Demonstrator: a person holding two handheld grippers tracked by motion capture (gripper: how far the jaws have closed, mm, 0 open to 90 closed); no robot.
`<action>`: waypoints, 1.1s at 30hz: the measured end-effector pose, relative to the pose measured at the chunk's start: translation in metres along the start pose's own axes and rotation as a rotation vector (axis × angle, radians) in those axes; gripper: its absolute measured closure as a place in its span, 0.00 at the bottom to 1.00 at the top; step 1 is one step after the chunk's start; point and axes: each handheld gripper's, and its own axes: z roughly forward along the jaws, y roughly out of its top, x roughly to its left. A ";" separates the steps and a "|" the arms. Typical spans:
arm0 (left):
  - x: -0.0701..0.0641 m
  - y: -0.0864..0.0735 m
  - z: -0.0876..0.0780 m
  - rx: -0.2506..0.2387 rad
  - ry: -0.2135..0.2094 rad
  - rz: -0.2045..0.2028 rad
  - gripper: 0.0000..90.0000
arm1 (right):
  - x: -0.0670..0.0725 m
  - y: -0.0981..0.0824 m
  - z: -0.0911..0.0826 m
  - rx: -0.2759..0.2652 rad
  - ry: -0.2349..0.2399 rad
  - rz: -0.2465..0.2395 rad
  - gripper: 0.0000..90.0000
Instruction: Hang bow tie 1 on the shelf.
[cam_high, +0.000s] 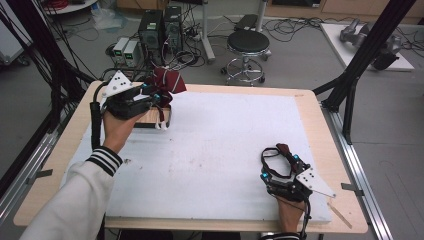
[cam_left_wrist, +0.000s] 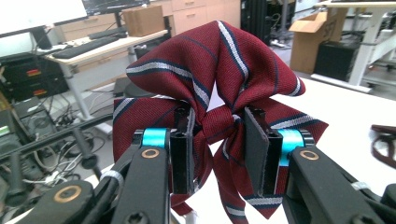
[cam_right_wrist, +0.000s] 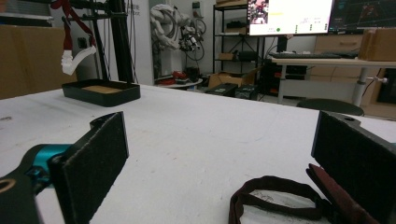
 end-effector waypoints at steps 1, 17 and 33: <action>0.002 0.000 0.001 0.000 0.002 -0.003 0.73 | 0.000 0.000 0.000 0.000 0.000 0.000 0.03; 0.027 0.012 0.019 0.009 0.057 0.000 0.73 | 0.000 0.000 0.000 -0.002 0.001 0.000 0.03; 0.035 0.031 0.046 0.009 0.088 0.015 0.73 | 0.000 0.000 -0.001 -0.003 0.003 0.010 0.03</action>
